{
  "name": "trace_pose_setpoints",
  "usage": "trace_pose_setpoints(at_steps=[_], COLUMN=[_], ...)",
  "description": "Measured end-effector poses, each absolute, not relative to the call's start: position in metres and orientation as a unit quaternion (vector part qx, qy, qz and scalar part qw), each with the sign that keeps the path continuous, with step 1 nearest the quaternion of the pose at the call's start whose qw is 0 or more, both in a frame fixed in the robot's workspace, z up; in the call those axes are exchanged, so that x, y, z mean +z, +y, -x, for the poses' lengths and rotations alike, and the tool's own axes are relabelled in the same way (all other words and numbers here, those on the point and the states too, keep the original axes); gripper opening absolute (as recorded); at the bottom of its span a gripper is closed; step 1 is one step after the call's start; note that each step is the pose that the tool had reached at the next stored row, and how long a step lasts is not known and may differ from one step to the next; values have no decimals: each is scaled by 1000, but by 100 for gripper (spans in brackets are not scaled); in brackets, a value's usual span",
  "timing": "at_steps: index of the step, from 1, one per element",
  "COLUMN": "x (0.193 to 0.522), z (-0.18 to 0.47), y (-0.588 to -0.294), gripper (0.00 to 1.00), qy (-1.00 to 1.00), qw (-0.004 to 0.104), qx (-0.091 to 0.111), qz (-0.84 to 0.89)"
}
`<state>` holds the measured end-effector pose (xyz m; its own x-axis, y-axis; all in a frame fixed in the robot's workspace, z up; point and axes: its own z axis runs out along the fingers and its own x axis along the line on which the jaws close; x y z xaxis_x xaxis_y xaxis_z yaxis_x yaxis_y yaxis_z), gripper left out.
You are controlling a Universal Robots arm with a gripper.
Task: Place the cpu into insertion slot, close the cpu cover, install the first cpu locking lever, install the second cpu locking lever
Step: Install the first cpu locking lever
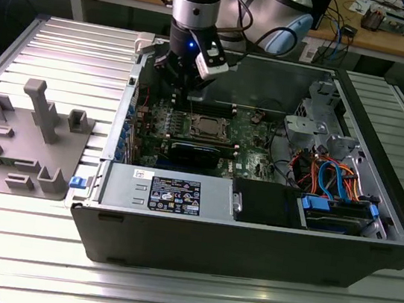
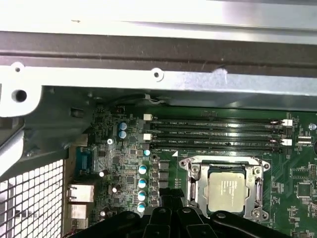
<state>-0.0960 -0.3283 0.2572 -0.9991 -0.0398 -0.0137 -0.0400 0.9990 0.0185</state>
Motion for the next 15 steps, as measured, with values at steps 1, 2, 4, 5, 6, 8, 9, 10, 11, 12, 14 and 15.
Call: trace_pose_setpoints(at_steps=[1,2,4,5,6,8,9,10,11,12,14,15], x=[257,257,257,257,257,257,257,257,257,257,257,257], z=[96,96,96,96,96,96,96,96,96,96,96,96], y=[-328,-327,-324,-321,-319,-316,-313,-311,-311,-311,-310,-310], gripper=[11,11,11,11,11,11,11,11,11,11,11,11], qy=[1000,1000,1000,1000,1000,1000,1000,1000,1000,1000,1000,1000], qw=[7,7,7,7,7,7,7,7,7,7,7,7], qx=[9,9,9,9,9,9,9,9,9,9,9,9], qz=[20,20,20,20,20,21,21,22,22,22,22,22])
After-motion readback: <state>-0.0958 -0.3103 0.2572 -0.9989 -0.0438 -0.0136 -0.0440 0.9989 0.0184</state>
